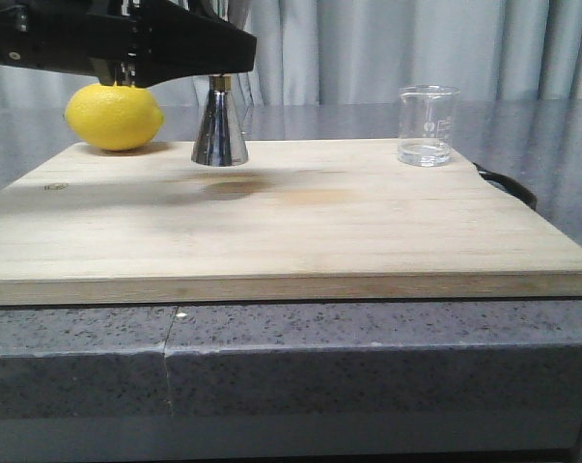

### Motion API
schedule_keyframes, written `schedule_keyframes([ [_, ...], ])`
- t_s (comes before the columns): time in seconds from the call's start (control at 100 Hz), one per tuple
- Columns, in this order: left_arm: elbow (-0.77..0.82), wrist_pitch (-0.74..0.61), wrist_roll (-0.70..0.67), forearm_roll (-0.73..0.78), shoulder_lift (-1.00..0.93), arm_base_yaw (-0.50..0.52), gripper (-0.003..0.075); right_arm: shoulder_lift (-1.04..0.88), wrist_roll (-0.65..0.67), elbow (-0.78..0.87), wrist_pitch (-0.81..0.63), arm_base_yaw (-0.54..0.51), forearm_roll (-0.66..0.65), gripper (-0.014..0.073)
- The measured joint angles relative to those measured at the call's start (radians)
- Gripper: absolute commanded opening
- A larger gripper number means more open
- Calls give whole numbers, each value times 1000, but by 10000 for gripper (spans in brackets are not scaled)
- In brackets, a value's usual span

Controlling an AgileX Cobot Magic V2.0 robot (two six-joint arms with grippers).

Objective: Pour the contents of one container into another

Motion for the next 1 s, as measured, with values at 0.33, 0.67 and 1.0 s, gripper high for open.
schedule_keyframes([
  [0.33,-63,-6,4,0,91,1,231,0,2,0,0,0,0,582],
  [0.67,-68,-4,7,-2,109,1,232,0,2,0,0,0,0,582],
  [1.0,-70,-4,7,-3,109,1,374,0,2,0,0,0,0,582],
])
